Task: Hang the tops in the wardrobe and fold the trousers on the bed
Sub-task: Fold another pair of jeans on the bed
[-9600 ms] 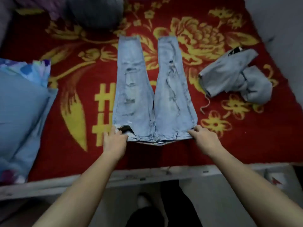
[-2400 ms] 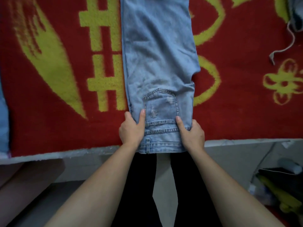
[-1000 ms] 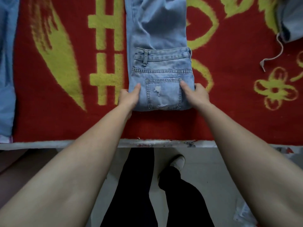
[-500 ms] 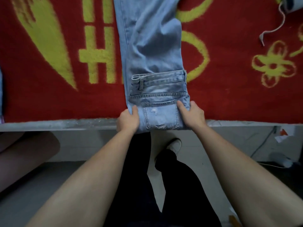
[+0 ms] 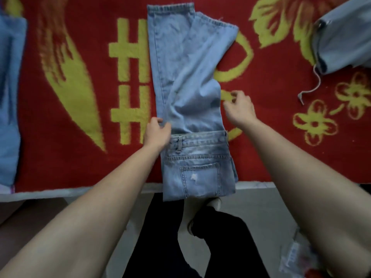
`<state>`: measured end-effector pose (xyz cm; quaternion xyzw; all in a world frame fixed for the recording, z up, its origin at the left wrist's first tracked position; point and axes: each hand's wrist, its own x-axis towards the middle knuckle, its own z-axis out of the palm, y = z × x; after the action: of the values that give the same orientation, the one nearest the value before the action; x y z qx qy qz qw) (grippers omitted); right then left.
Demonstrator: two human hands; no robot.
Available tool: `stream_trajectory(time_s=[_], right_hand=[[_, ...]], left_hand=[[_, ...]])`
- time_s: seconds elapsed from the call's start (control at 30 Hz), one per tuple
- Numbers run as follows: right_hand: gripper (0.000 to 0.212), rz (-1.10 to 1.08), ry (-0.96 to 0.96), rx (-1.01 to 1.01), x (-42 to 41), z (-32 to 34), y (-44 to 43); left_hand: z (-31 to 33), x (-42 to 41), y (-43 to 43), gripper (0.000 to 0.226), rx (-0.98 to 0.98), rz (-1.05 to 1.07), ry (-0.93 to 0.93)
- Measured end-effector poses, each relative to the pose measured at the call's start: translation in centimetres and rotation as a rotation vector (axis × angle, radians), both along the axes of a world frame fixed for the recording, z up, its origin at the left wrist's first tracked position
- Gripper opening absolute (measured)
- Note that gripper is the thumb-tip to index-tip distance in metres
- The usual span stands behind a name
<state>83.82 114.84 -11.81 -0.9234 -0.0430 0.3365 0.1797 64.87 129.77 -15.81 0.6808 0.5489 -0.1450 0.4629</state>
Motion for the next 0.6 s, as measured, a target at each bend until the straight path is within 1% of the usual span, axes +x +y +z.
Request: stream_trajectory(time_s=[0.17,0.27,0.37,0.43,0.47,0.53,0.57,0.6], right_hand=[[0.051,-0.008,-0.042,0.096,6.2,-0.2,7.2],[0.051,0.053,-0.049,0.079,9.0,-1.5,9.8],[0.052,0.080,-0.166,0.078,11.5,-3.4,11.2],[0.059,-0.021,-0.246,0.079,13.1,-4.8,12.0],[0.065,-0.115,-0.251,0.070,14.0,-5.4,12.2],[0.075,-0.291,-0.197,0.052,15.6,-6.5,12.4],[0.072,-0.340,-0.161,0.083,16.3,-7.0,12.3],[0.064,-0.363,-0.133,0.156,16.9,-7.3,12.4]], left_hand=[[-1.0,7.2,4.9,0.045,0.019,-0.056,-0.118],[-2.3,11.4,6.7,0.046,0.026,-0.041,-0.161],[-3.7,15.9,7.9,0.044,0.010,-0.013,-0.189],[-4.3,18.6,8.6,0.042,-0.021,0.043,-0.242],[-4.6,19.8,8.9,0.040,-0.043,0.093,-0.265],[-4.8,21.9,9.1,0.038,-0.100,0.212,-0.308],[-4.7,22.8,9.3,0.038,-0.113,0.237,-0.326],[-4.5,23.6,9.5,0.036,-0.107,0.222,-0.345]])
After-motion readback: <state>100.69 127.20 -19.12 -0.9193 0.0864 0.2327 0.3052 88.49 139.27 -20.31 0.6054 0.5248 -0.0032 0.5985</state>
